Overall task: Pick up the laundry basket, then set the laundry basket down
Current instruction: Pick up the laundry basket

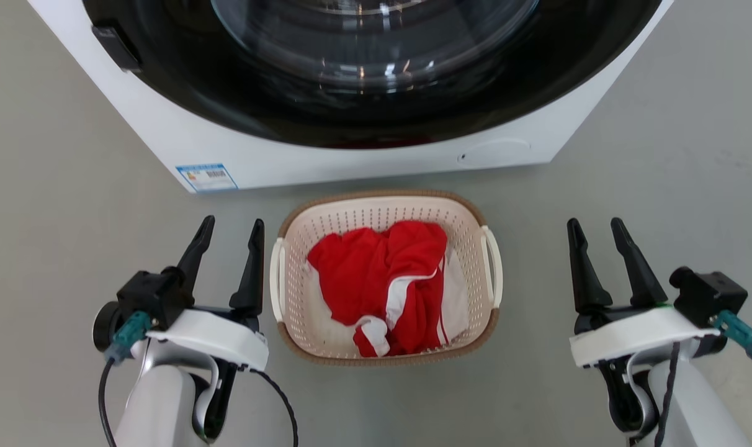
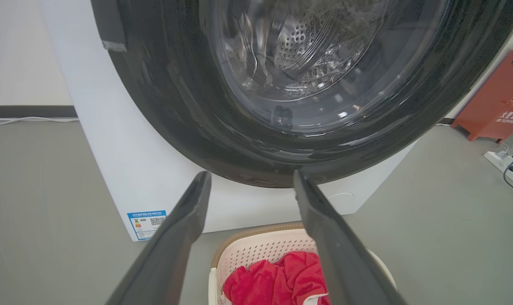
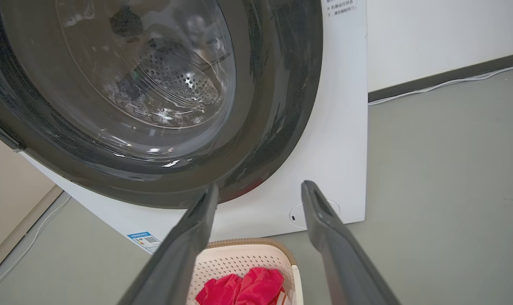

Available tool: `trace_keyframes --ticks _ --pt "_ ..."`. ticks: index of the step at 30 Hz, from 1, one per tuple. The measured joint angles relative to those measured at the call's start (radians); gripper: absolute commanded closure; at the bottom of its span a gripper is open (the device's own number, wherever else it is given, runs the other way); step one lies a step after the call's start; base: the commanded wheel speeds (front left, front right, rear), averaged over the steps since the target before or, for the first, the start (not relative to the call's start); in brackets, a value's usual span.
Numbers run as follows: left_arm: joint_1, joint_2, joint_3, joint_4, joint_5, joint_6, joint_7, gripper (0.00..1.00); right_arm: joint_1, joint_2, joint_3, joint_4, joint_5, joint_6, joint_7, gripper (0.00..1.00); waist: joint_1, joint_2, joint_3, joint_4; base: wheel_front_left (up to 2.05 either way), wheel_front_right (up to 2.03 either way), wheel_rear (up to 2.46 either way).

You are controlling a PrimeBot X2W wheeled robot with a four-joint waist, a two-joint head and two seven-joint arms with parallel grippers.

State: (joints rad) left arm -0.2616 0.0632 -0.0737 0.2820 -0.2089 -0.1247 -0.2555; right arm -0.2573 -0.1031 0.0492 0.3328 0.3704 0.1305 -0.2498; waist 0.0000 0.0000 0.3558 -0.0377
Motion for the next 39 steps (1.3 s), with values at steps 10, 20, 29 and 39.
trace_keyframes --ticks 10,20,29,39 --pt "-0.124 0.017 -0.032 0.18 -0.036 0.0 0.0 0.0 -0.118 -0.008 0.02 0.153 0.021 0.0 -0.001 0.0 0.0 0.0 0.126 0.0 0.0 0.0 0.0" --pt "-0.265 0.04 -0.071 0.323 -0.074 0.0 0.0 0.0 -0.249 -0.021 0.056 0.292 0.036 0.0 -0.001 0.0 0.0 0.0 0.251 0.0 0.0 0.0 0.0" --pt "-0.397 0.047 -0.114 0.443 -0.117 0.0 0.0 0.0 -0.381 -0.029 0.113 0.413 0.053 0.0 -0.001 0.0 0.0001 0.0 0.382 0.011 0.0 0.0 0.0" --pt "-0.492 0.045 -0.143 0.568 -0.164 0.0 0.0 0.0 -0.478 -0.037 0.177 0.519 0.069 0.0 -0.001 0.0 0.0 0.0 0.478 0.024 0.0 0.0 0.0"
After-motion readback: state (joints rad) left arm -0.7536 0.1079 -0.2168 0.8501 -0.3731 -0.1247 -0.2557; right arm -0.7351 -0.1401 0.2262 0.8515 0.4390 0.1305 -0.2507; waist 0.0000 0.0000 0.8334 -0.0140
